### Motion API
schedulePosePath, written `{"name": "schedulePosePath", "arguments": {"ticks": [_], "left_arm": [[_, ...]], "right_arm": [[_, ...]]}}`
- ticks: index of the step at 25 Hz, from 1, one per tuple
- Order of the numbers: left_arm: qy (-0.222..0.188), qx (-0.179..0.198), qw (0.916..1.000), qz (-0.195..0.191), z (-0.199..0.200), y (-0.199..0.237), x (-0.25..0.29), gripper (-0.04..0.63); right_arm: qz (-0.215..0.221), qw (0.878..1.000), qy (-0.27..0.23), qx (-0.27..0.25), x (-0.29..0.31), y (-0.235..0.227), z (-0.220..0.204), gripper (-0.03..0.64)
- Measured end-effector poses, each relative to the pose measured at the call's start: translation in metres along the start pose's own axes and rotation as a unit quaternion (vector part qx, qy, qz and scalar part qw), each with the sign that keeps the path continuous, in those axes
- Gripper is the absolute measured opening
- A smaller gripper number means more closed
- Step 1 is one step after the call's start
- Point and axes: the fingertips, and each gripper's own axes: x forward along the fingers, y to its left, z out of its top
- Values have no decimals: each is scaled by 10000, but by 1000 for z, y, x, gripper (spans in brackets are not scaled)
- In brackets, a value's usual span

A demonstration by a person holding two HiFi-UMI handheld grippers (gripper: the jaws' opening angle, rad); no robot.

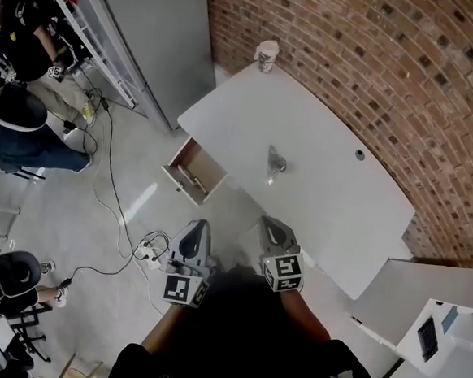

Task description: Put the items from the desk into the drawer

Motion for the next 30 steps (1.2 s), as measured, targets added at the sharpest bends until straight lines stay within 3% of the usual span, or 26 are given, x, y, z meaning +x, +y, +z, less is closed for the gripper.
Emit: {"name": "schedulePosePath", "arguments": {"ticks": [7,11,16,24,26,28,30], "left_arm": [[79,126,9987,-485,3,-14,19,5],[40,88,9985,-540,8,-15,30,5],[274,66,9979,-591,-2,-14,38,5],[121,46,9980,-622,4,-14,60,5],[57,93,9977,-667,6,-15,63,5],[102,135,9976,-668,4,-15,65,5],[227,135,9978,-604,-3,-12,64,5]], "right_arm": [[-515,9983,146,219,3,-33,-16,2],[-714,9969,193,286,20,-54,-21,2],[-843,9948,311,489,43,-78,-32,2],[-1009,9887,684,875,93,-126,-65,5],[-1064,9859,809,1005,110,-140,-77,13],[-1151,9820,948,1159,126,-156,-92,77],[-1206,9775,1110,1328,142,-170,-108,91]]}}
